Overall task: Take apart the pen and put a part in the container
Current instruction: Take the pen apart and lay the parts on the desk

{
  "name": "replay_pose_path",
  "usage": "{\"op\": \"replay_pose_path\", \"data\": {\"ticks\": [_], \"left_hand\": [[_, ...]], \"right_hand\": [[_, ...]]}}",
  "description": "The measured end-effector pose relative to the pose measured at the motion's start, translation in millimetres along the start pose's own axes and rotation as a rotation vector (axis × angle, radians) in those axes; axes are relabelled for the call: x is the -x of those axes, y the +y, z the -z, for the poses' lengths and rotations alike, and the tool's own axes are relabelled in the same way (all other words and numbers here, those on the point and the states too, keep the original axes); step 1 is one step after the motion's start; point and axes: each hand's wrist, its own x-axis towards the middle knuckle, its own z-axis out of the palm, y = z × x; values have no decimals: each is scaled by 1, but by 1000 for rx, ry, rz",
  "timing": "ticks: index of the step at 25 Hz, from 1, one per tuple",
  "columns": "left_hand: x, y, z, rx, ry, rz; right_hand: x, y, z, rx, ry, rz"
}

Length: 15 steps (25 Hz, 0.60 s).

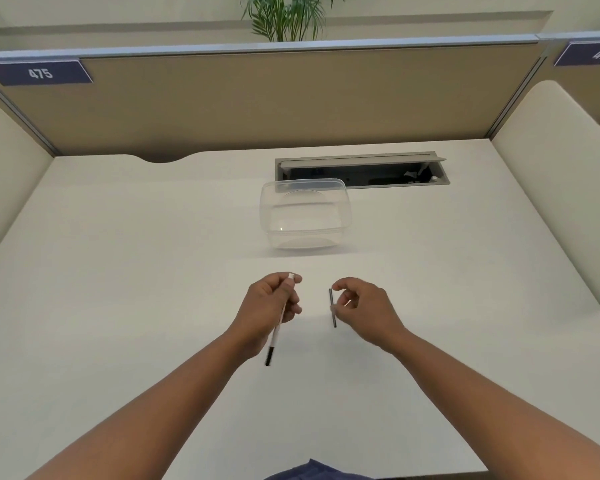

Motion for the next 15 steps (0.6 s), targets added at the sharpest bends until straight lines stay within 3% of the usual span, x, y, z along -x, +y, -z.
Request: {"op": "replay_pose_path", "data": {"ticks": [4,8,11,15], "left_hand": [[-3,12,-4,419,89,180],[-3,8,-11,616,142,220],[0,-5,-14,576,128,222],[3,-27,-10,357,70,205]], "right_hand": [[15,-3,-12,-98,-189,23],[23,-2,-18,-519,-277,-25],[24,-4,-20,-735,-233,-92],[12,-11,-17,-1018,-101,-217]]}}
